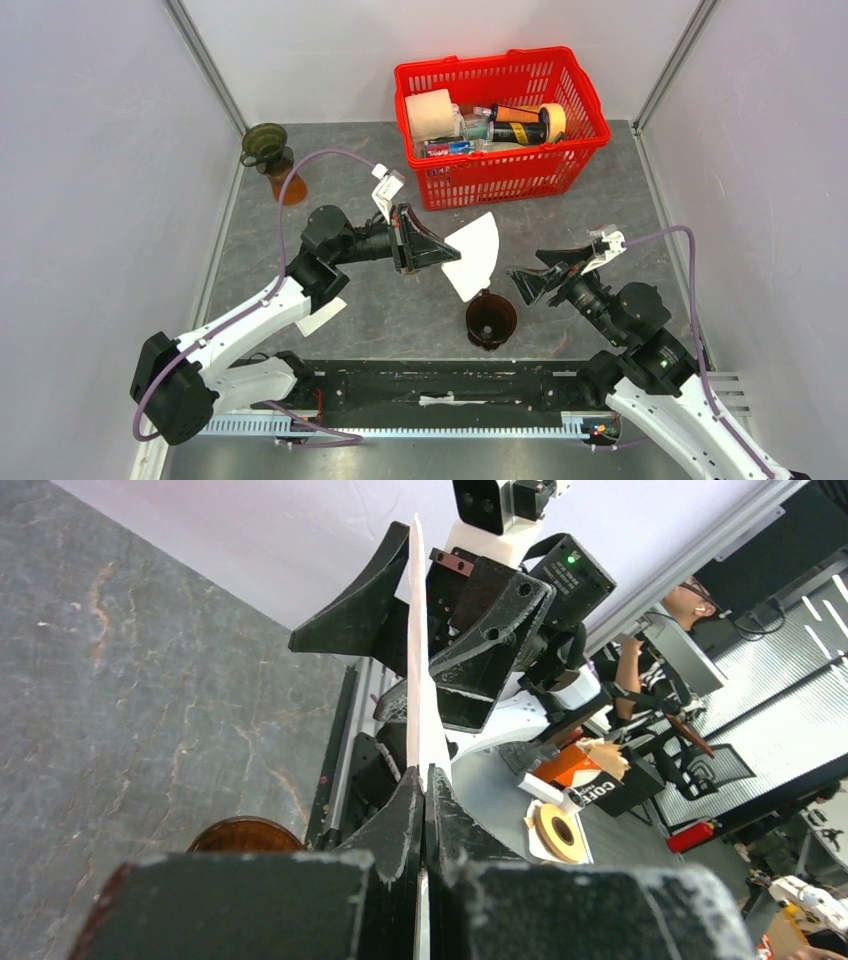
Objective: Place the coffee filter in the dripper
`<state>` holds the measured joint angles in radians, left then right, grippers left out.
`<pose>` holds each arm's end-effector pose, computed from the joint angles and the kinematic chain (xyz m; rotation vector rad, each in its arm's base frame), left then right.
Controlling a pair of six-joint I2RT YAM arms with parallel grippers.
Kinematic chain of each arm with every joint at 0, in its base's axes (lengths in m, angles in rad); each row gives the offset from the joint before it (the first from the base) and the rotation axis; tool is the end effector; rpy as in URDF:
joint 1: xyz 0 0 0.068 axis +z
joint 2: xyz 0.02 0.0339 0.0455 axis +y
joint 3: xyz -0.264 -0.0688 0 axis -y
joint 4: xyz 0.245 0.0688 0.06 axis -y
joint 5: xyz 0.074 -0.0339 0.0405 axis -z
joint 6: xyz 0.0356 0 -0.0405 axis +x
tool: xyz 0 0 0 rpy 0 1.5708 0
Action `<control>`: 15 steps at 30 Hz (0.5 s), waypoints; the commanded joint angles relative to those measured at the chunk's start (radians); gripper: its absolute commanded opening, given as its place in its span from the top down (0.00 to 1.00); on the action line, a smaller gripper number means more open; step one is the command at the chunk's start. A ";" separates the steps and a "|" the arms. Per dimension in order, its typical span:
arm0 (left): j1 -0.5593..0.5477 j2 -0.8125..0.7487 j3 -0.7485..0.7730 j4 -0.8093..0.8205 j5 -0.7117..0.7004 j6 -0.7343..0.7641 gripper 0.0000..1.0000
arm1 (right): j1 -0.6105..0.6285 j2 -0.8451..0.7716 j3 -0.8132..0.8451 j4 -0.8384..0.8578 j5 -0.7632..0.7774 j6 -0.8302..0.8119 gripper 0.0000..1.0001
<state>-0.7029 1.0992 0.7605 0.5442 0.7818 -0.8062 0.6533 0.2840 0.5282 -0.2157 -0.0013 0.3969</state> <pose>0.1732 -0.1796 0.3441 0.6841 1.5424 -1.7198 0.0789 0.0604 0.3081 -0.2059 1.5891 0.8274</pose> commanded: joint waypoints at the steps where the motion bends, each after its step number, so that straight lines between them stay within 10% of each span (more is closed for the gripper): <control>1: -0.001 -0.006 0.036 -0.076 -0.039 0.093 0.98 | 0.000 0.059 0.051 0.007 -0.080 0.036 0.03; 15: -0.001 -0.006 0.031 -0.087 -0.056 0.105 0.98 | 0.000 0.135 0.043 0.153 -0.312 0.086 0.03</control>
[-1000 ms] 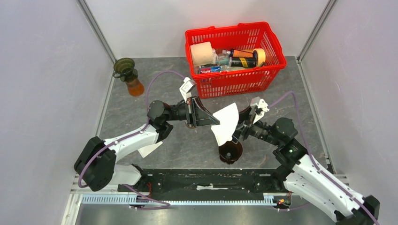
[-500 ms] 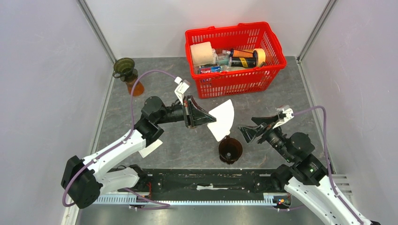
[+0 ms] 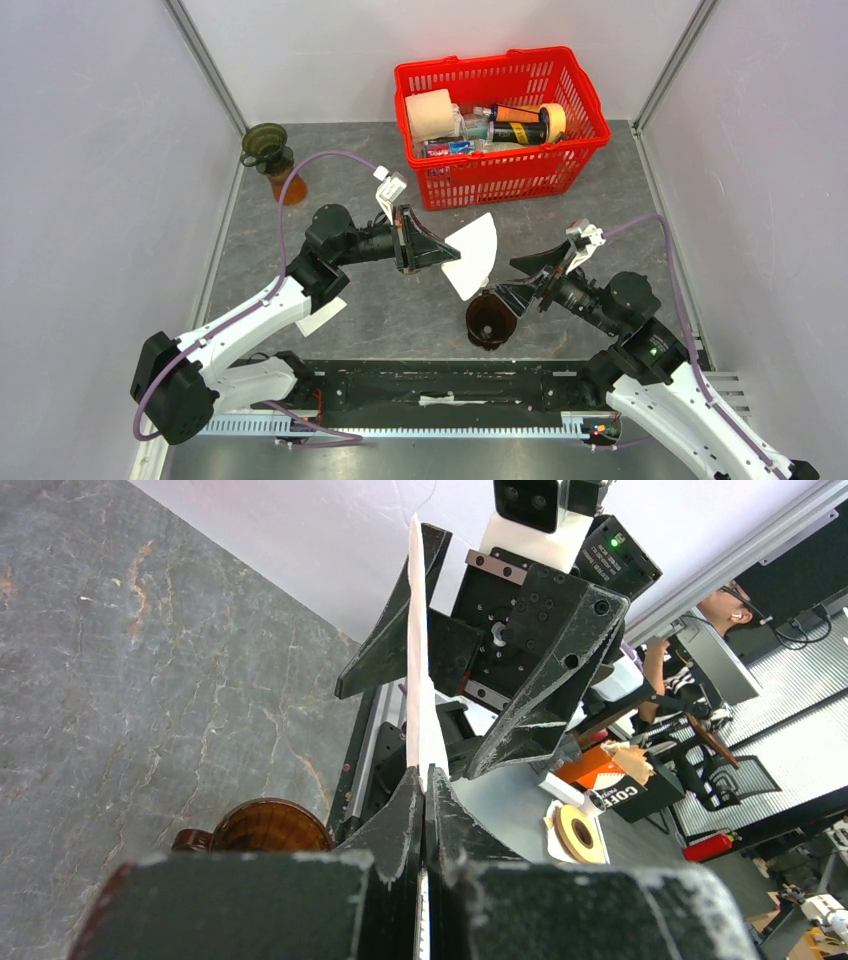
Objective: Place the coffee filter in the dripper
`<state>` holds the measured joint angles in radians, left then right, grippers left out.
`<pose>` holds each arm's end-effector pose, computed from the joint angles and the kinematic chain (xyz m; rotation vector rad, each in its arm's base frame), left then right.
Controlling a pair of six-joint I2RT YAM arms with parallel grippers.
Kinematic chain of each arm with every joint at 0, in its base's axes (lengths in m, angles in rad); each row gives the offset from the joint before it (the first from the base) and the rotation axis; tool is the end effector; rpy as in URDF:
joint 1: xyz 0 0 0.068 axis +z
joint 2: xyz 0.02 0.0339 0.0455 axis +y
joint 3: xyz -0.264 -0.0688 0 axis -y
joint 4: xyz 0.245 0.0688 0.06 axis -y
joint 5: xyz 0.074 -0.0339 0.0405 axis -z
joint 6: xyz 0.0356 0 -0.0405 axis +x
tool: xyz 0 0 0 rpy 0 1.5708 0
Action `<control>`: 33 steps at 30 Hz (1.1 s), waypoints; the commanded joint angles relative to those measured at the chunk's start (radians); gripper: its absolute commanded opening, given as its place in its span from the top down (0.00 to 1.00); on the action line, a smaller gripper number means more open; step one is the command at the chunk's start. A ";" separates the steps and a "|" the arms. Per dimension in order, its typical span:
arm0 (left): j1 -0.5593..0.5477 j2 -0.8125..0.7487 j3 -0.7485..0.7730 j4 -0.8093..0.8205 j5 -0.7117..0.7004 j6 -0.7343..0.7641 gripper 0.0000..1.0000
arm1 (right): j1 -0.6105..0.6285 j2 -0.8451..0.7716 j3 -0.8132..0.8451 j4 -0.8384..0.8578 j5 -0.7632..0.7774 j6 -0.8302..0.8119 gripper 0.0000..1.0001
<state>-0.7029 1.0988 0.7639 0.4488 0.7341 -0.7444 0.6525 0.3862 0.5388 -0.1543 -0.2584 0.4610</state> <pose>0.1760 -0.1804 0.3362 0.6558 1.6129 -1.6474 0.0874 0.0782 0.3093 -0.3738 1.6353 1.0611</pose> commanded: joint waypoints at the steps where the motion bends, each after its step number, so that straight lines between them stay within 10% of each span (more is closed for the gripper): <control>1: -0.001 -0.007 0.028 0.009 -0.009 0.043 0.98 | 0.001 0.043 0.030 0.104 -0.046 0.026 0.03; 33: -0.001 -0.016 0.019 0.014 -0.011 0.034 0.98 | 0.001 0.055 0.027 0.023 -0.017 0.005 0.03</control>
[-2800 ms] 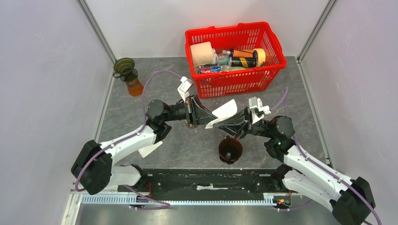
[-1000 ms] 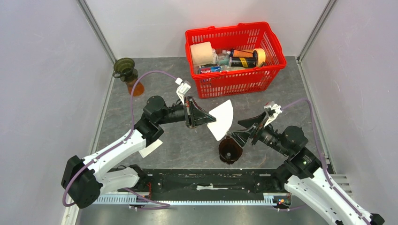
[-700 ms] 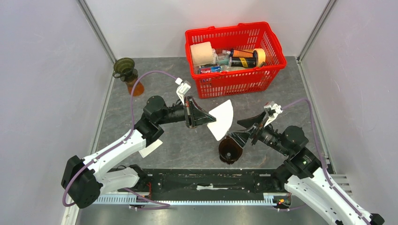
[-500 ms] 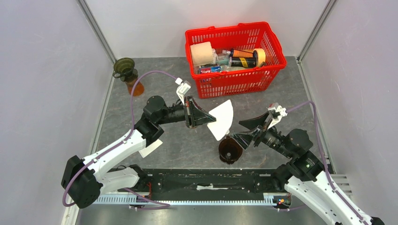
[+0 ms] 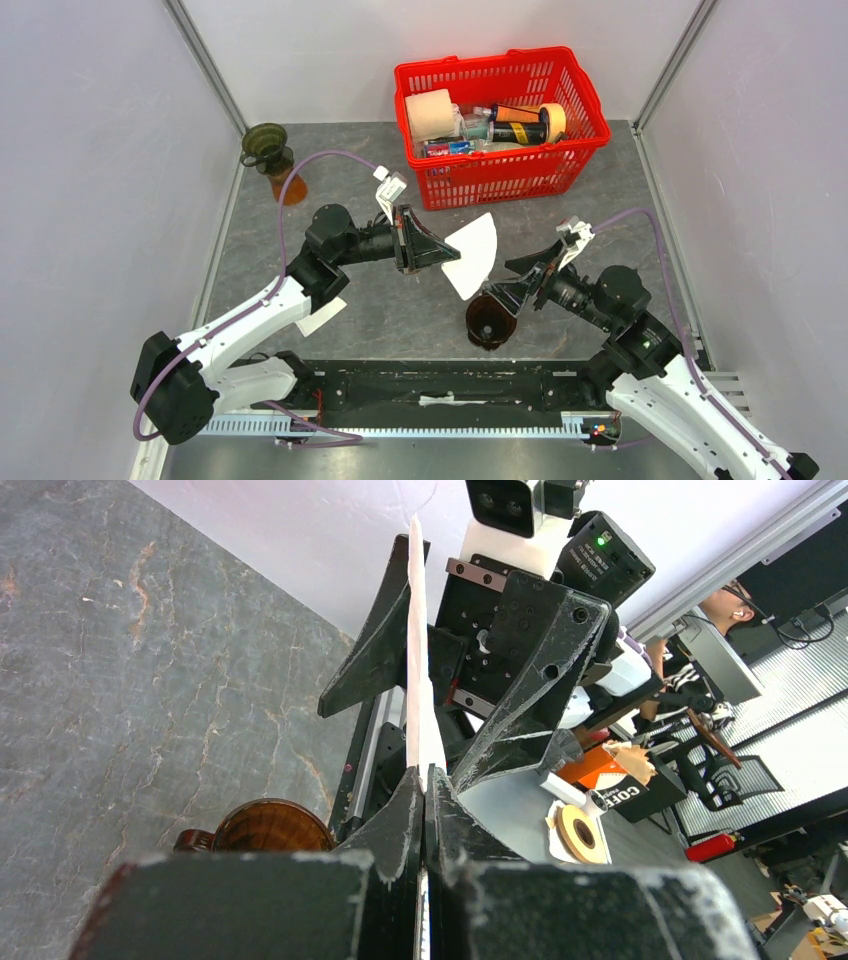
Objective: Place the coffee filter in the dripper
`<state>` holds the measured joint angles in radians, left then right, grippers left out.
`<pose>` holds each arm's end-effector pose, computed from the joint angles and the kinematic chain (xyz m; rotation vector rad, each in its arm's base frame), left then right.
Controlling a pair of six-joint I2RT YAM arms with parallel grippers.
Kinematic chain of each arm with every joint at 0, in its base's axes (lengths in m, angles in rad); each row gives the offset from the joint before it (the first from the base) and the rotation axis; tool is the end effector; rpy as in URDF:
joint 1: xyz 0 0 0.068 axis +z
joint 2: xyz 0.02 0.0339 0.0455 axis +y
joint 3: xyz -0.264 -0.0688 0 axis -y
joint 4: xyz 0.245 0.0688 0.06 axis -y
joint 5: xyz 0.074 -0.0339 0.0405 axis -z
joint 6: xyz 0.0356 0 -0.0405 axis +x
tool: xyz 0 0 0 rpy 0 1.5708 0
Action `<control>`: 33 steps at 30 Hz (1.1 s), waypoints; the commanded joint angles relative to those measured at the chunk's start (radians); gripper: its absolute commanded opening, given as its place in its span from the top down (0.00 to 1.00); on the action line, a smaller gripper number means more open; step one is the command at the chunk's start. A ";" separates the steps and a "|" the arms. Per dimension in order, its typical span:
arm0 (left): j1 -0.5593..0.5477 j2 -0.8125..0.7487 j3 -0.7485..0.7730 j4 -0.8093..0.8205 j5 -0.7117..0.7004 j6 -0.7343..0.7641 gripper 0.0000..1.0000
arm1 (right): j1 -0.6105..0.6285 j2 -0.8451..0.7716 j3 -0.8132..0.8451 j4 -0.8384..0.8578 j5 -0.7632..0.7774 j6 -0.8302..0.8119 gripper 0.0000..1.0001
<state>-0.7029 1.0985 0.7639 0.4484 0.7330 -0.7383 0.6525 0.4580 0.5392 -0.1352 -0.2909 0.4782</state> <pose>0.1760 -0.1803 0.3362 0.6589 1.6096 -1.6423 0.0975 0.0873 0.3041 -0.3883 1.6960 1.0878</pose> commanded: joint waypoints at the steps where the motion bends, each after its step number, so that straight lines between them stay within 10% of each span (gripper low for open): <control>1: -0.001 -0.018 0.019 0.014 -0.009 0.028 0.98 | 0.001 -0.025 0.031 -0.018 0.030 -0.019 0.03; 33: -0.001 -0.029 -0.002 0.069 0.000 -0.021 0.98 | 0.001 -0.027 -0.005 0.062 0.083 0.055 0.03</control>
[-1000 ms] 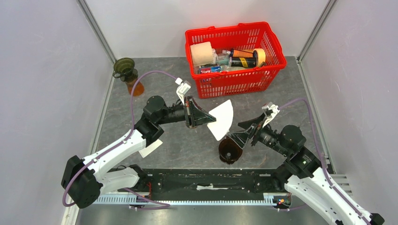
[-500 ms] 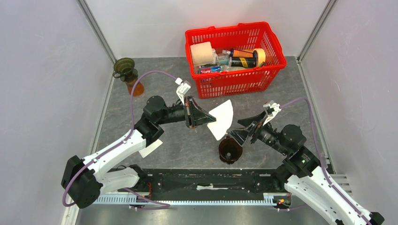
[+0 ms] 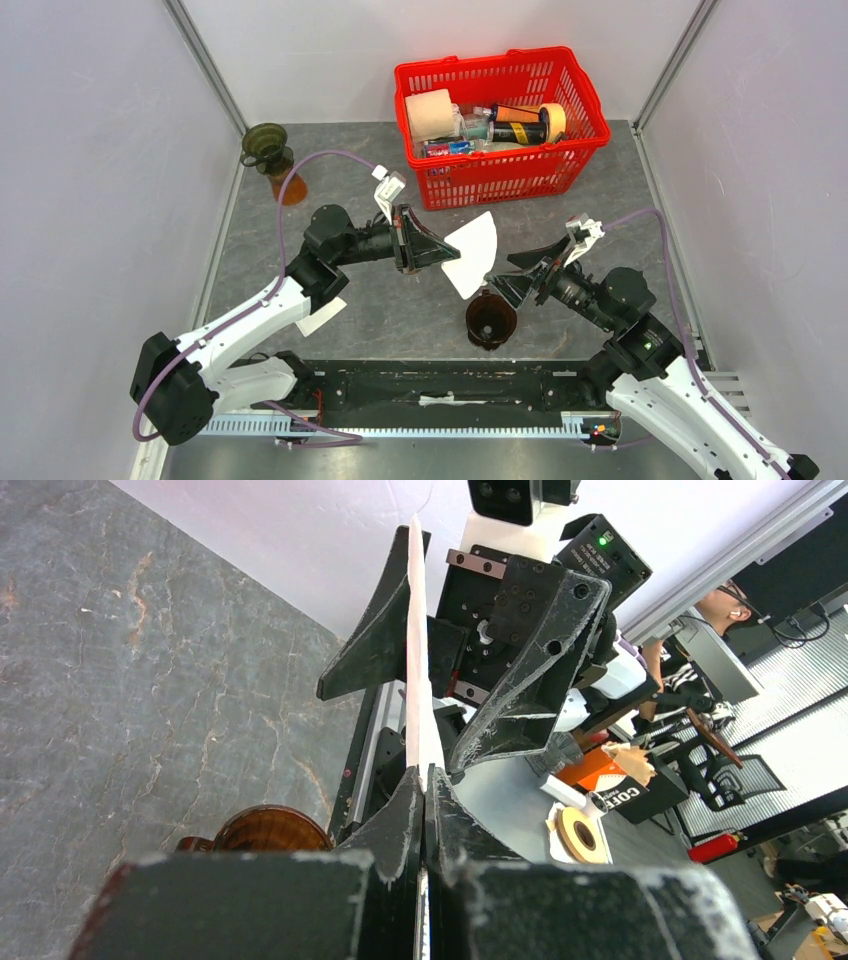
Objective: Place the coffee filter in the dripper
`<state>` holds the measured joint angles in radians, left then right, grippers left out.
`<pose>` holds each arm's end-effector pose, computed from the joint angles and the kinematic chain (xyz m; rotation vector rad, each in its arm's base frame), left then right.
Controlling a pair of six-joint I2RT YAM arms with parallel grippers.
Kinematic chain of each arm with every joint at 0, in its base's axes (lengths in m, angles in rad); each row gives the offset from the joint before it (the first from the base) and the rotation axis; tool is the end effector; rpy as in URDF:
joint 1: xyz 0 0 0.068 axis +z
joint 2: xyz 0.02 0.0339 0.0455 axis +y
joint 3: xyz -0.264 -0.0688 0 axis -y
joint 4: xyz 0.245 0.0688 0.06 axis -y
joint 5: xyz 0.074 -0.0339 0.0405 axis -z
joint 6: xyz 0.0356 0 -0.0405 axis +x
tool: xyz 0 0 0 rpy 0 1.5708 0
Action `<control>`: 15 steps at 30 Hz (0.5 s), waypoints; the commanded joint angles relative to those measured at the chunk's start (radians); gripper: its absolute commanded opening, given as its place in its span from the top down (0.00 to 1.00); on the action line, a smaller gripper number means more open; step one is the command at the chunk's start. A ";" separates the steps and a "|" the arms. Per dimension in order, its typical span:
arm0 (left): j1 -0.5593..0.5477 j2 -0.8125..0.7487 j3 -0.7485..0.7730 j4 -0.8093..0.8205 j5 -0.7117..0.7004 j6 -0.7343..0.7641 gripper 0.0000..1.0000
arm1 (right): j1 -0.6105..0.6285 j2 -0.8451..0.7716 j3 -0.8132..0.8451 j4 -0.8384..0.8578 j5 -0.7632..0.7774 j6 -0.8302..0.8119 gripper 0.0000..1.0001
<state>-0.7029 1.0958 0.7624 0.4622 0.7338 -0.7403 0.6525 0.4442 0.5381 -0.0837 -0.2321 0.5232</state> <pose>0.1753 -0.1798 0.3377 0.6617 1.5936 -1.6445 0.0972 0.0846 0.3108 -0.3022 1.6433 1.0907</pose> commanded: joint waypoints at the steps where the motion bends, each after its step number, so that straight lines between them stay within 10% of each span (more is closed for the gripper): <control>1: -0.001 -0.029 0.000 0.049 -0.005 -0.017 0.98 | 0.000 -0.020 -0.006 0.005 0.022 0.010 0.03; 15: -0.001 -0.018 0.002 0.058 -0.011 -0.025 0.98 | 0.001 0.001 -0.018 0.005 0.013 0.004 0.03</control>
<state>-0.7029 1.0855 0.7624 0.4660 0.7322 -0.7410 0.6525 0.4137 0.5297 -0.1158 -0.2272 0.5270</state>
